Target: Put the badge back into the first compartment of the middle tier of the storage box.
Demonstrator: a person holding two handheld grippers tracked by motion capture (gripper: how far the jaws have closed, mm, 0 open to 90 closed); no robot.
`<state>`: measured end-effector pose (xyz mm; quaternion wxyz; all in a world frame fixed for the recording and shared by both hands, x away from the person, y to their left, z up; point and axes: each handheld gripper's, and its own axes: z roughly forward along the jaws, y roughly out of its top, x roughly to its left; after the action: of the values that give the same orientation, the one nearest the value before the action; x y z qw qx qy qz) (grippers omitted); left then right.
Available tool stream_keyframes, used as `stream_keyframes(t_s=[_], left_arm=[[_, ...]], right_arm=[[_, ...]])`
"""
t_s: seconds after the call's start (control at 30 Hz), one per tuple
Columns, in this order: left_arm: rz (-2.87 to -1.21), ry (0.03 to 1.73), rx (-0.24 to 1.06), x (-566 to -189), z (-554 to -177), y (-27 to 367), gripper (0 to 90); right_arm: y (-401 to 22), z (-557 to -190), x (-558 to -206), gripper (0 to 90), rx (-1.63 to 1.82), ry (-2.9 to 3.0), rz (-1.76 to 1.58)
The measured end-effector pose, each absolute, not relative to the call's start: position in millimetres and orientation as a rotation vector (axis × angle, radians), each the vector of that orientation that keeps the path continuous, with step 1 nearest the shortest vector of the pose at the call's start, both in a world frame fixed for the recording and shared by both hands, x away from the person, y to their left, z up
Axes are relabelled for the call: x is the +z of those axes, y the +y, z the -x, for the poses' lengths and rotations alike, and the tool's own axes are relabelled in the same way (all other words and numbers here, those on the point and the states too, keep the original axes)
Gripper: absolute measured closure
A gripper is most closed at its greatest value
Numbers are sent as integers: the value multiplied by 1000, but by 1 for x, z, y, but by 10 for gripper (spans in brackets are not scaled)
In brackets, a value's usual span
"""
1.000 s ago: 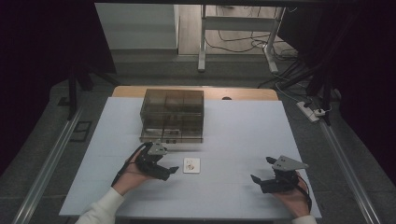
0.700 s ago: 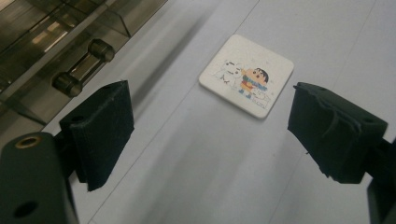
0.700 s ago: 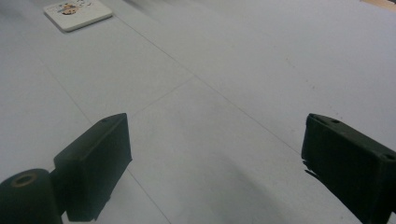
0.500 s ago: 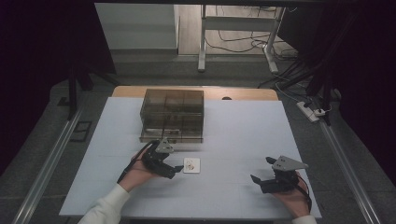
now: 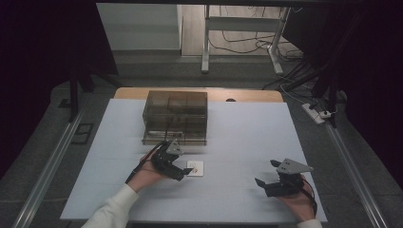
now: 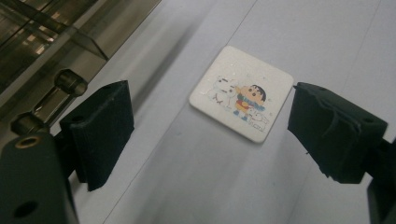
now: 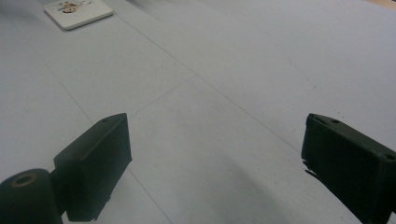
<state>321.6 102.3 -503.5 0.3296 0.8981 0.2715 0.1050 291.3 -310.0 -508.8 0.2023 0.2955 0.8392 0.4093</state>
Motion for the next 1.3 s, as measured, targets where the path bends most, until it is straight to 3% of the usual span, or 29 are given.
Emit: stream_keyframes(t_s=[1.3], left_arm=[[-2488,495,123,-517,-341,54,123]], right_arm=[[-309,-292,-511,82,1125,2357,-826]])
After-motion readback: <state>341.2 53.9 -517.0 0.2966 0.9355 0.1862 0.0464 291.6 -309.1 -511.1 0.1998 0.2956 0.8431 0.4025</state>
